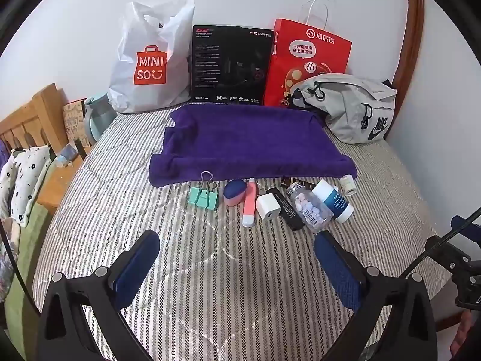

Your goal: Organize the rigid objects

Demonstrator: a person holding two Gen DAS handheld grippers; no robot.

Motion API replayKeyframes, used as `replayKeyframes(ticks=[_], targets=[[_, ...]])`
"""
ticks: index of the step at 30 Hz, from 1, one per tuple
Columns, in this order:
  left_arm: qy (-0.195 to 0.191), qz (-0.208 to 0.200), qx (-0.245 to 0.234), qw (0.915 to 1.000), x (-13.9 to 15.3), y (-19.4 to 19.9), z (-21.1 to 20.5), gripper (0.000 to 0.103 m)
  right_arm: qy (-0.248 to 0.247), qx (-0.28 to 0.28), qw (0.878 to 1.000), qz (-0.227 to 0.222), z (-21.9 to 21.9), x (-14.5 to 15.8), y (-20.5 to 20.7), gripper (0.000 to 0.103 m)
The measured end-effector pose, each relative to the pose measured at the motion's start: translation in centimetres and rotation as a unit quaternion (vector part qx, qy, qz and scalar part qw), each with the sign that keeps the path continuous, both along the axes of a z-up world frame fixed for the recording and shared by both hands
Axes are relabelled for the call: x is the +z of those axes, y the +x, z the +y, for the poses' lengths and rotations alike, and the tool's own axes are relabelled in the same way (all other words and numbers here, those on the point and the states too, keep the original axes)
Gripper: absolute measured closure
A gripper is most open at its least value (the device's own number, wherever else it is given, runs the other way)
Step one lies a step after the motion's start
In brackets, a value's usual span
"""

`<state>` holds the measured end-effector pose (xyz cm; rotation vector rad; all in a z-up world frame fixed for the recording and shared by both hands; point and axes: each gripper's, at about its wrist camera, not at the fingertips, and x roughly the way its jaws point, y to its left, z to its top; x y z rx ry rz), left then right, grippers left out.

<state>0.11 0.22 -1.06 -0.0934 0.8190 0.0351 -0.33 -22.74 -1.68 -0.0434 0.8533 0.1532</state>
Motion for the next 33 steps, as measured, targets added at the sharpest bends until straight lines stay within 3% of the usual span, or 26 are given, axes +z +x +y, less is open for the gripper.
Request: replayKeyframes(ticks=[33], targets=[[0.006,0.005,0.000,1.0000,-0.24,0.01,0.08,0.000,-0.002,0.000,1.000,0.007,0.19,-0.30,0.18,0.000]])
